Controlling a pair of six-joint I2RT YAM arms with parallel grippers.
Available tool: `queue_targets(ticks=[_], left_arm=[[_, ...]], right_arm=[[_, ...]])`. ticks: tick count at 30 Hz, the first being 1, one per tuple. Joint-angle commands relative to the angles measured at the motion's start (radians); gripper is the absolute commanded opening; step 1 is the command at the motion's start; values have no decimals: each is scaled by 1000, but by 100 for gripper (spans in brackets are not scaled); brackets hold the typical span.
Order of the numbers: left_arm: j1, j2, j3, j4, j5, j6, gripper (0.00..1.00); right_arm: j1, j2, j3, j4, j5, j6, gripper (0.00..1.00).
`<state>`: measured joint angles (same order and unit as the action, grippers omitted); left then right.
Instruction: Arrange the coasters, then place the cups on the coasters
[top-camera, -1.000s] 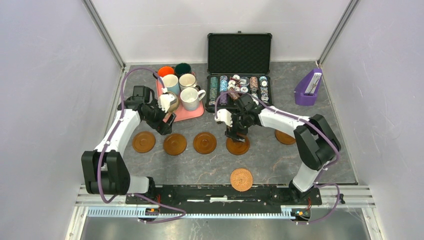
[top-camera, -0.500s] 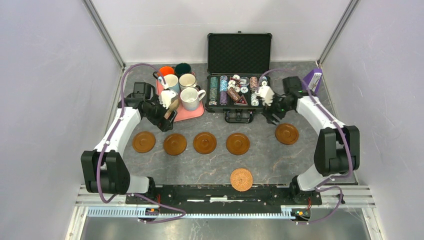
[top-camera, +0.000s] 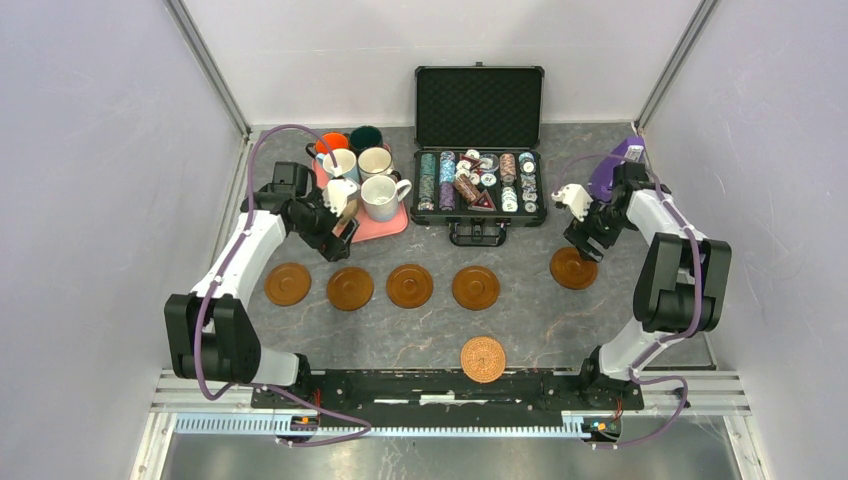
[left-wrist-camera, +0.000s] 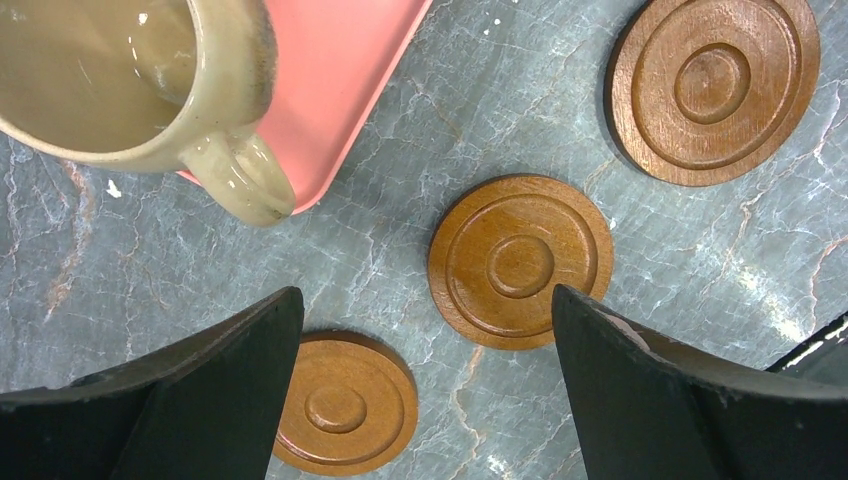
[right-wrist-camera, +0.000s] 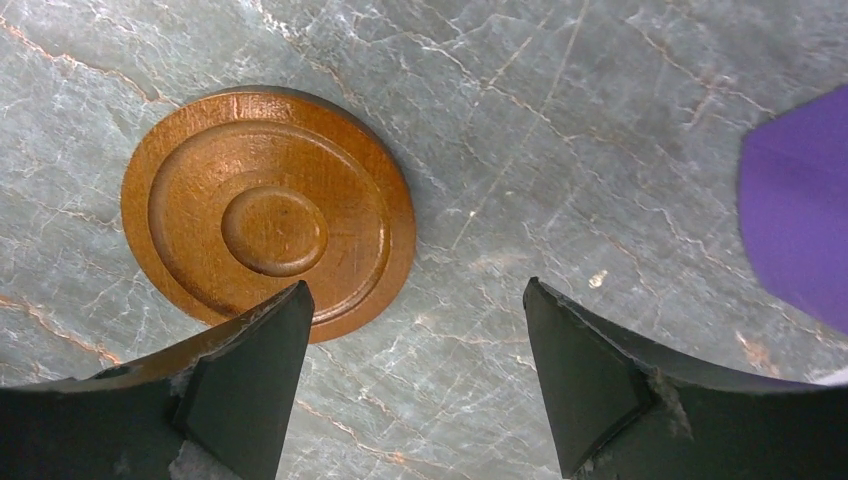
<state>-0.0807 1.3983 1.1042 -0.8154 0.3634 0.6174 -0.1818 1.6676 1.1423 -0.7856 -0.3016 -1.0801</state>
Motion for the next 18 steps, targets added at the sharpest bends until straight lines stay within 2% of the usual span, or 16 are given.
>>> queue_targets(ticks=[1, 7, 18], left_arm=[[-8, 5, 42, 16, -9, -42, 100], [-11, 3, 40, 16, -15, -46, 100], [-18, 0, 40, 16, -29, -48, 100]], right_arm=[[1, 30, 20, -19, -17, -47, 86], [3, 66, -2, 4, -28, -32, 87], [35, 56, -117, 58, -37, -14, 81]])
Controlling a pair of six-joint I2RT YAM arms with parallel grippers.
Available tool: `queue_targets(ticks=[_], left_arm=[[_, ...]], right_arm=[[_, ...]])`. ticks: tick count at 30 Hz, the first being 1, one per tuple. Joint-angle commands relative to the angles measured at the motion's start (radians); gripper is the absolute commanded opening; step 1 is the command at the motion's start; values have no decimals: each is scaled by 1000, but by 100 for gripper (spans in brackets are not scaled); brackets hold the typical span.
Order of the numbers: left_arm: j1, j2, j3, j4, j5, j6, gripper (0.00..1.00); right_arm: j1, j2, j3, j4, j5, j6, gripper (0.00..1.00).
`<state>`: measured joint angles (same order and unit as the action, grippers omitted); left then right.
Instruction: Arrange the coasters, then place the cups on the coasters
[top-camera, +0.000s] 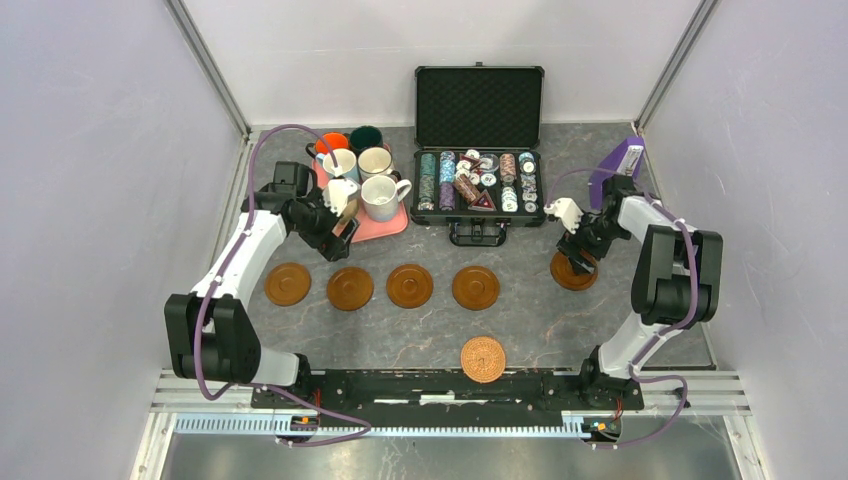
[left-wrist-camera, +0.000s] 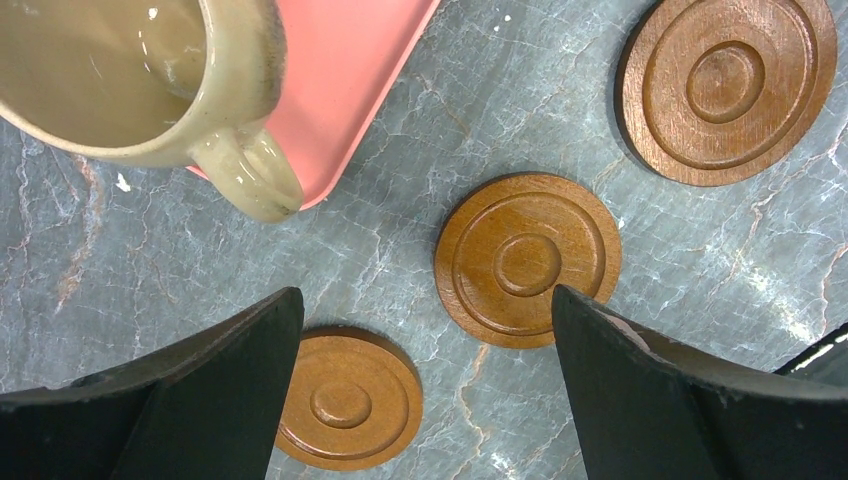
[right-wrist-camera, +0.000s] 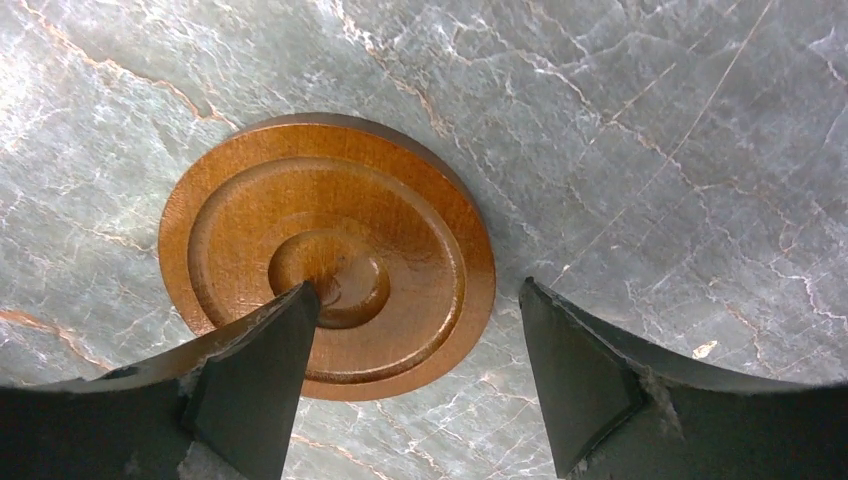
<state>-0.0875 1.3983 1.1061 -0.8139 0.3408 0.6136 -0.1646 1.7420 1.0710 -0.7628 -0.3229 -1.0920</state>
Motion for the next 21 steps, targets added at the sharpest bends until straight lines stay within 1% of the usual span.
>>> queue_targets(ticks=[1, 8, 14, 21], left_arm=[[-13, -1, 38, 15, -6, -45, 100], [-26, -13, 37, 15, -5, -53, 100], [-27, -18, 28, 16, -5, -60, 100], [-28, -30, 15, 16, -8, -57, 100]], right_arm=[[24, -27, -58, 44, -19, 6, 80], [105, -102, -142, 110, -31, 87, 71], [202, -142, -212, 149, -33, 140, 69], [265, -154, -231, 146, -50, 171, 68]])
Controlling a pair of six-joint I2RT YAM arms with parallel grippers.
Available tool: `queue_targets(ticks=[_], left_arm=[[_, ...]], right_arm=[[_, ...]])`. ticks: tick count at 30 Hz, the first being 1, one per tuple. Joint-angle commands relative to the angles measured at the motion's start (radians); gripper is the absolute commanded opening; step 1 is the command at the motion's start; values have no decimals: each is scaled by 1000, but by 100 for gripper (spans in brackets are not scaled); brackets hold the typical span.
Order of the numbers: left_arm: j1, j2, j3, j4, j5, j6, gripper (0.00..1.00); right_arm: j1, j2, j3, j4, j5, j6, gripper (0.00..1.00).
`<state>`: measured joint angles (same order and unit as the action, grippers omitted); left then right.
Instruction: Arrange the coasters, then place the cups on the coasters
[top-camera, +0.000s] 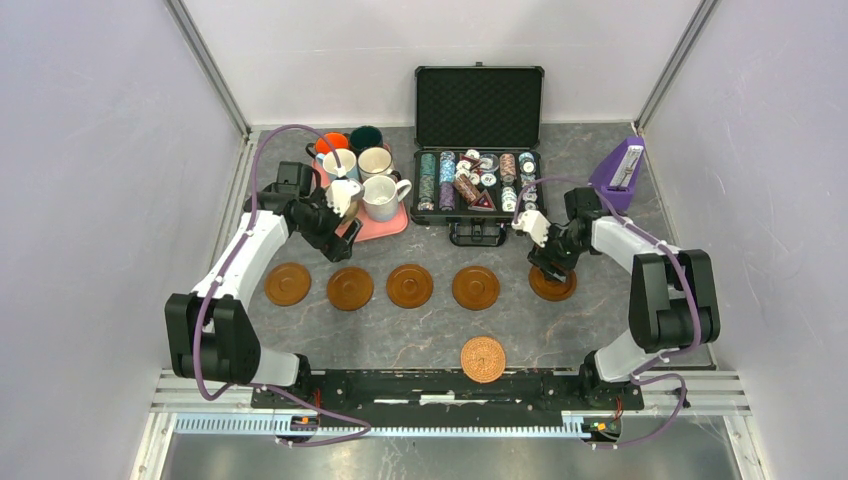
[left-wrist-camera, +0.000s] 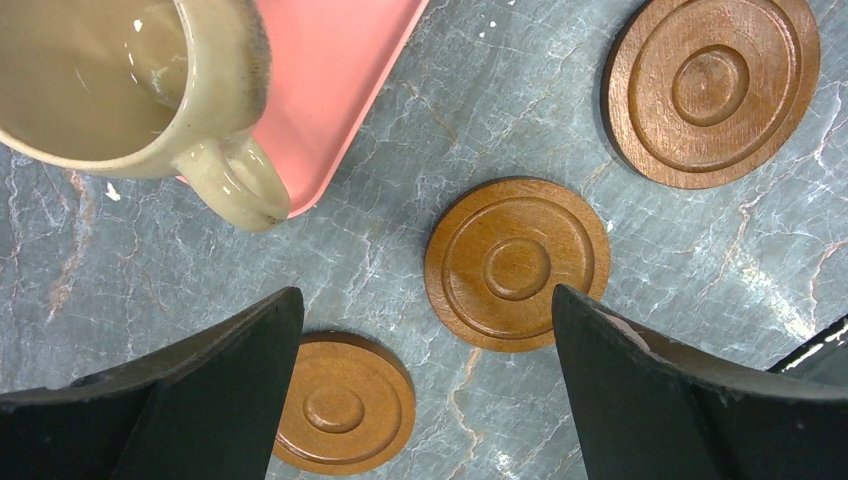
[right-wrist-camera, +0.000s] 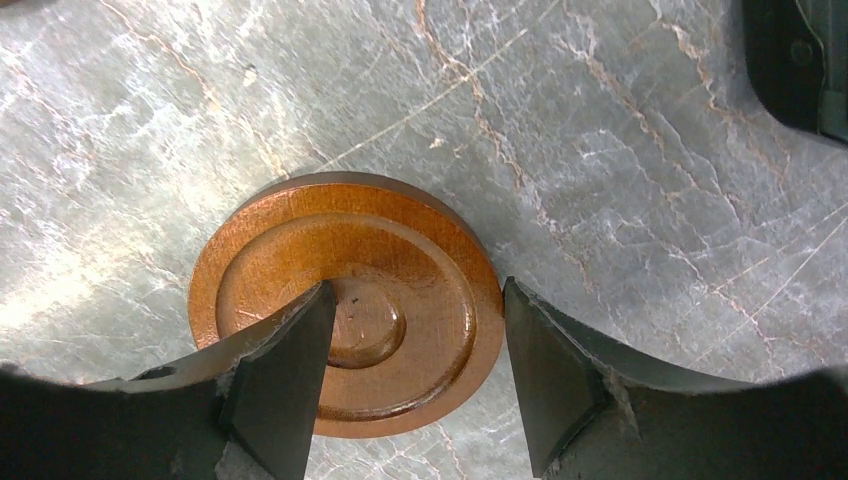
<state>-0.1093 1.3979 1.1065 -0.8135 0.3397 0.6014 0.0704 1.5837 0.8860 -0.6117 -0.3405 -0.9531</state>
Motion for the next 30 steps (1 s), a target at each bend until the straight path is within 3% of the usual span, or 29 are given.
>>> queue_targets(ticks=[1, 12, 24, 30], left_arm=[[-7, -28, 13, 16, -7, -45, 100], [-7, -29, 6, 16, -2, -46, 100], [-7, -39, -2, 16, -13, -40, 100], [-8, -40, -8, 16, -8, -35, 100]], right_arm=[[34, 1, -50, -9, -37, 34, 69], [88, -30, -55, -17, -56, 58, 69], [95, -116, 60, -110, -73, 88, 83], [153, -190, 33, -138, -151, 91, 81]])
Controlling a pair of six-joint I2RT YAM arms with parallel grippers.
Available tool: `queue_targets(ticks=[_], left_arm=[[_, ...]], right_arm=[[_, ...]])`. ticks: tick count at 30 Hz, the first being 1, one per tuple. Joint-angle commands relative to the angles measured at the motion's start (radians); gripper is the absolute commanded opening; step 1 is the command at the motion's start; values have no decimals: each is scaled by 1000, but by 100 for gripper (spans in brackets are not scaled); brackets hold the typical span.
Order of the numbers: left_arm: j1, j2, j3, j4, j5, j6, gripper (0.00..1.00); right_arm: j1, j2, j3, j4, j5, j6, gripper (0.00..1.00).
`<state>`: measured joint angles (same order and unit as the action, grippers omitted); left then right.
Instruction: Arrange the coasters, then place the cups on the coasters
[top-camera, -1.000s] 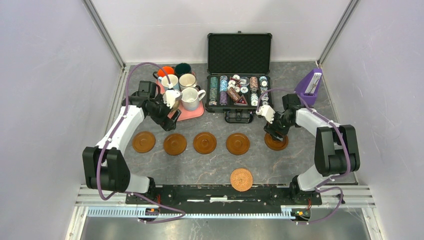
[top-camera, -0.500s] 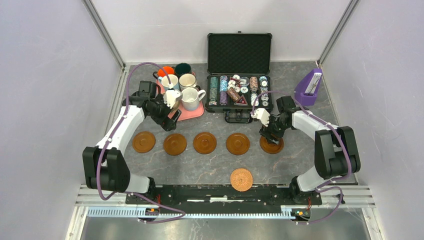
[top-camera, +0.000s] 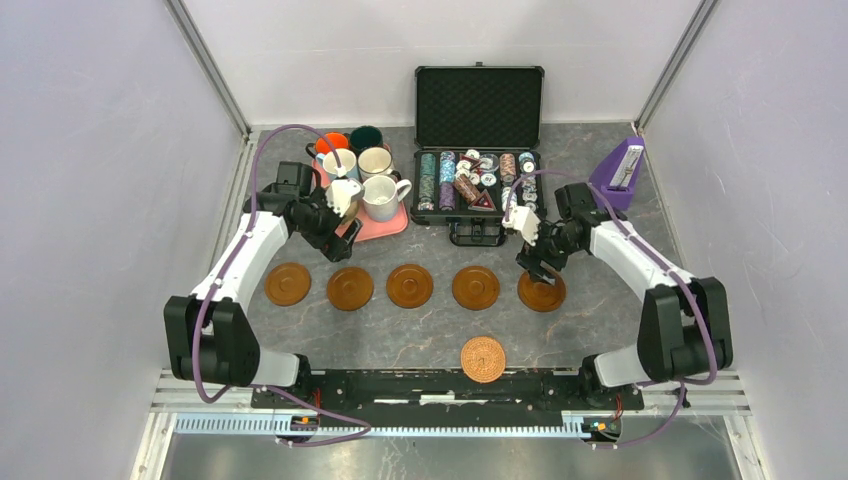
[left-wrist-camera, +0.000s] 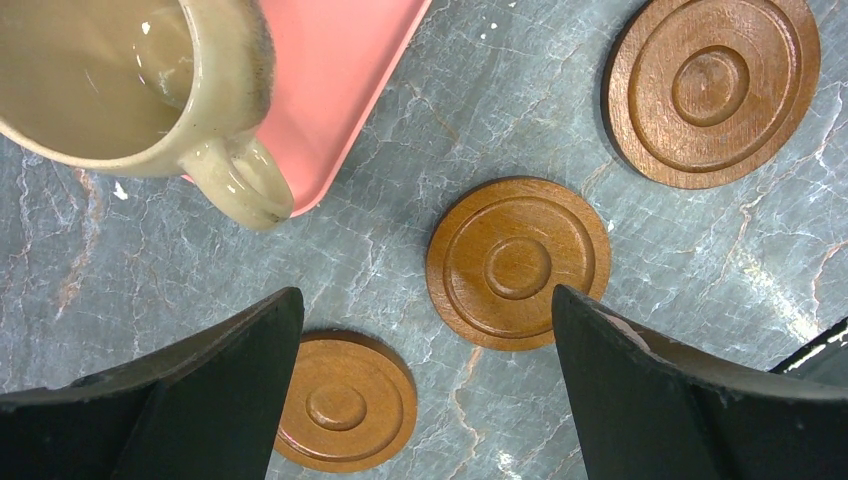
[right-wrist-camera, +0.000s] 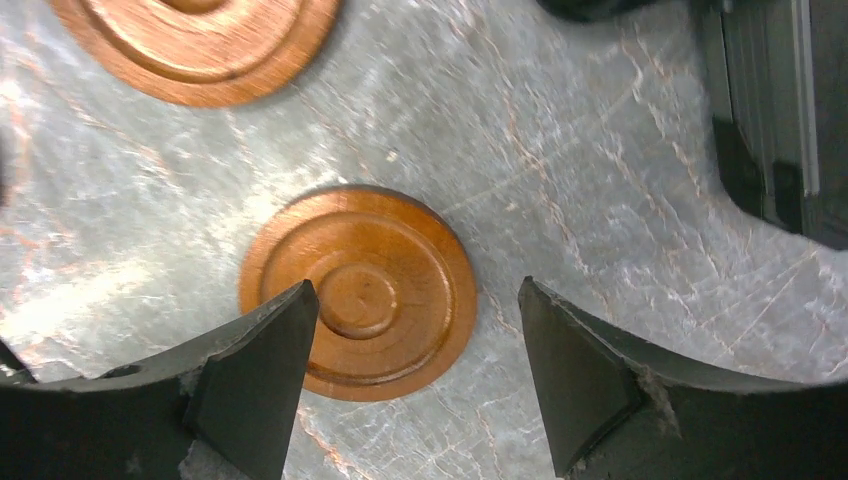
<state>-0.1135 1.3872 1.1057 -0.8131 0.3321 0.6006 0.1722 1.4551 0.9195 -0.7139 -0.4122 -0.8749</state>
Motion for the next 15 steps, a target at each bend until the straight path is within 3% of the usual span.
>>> queue_targets(ticks=[1, 10, 15], left_arm=[[-3, -28, -7, 15, 0, -35, 100], [-3, -36, -18, 20, -2, -66, 100], [-3, -45, -23, 14, -1, -81, 100]], right_arm=[[70, -74, -20, -31, -91, 14, 80], [336, -166, -195, 70, -105, -41, 76], [474, -139, -215, 166, -86, 28, 74]])
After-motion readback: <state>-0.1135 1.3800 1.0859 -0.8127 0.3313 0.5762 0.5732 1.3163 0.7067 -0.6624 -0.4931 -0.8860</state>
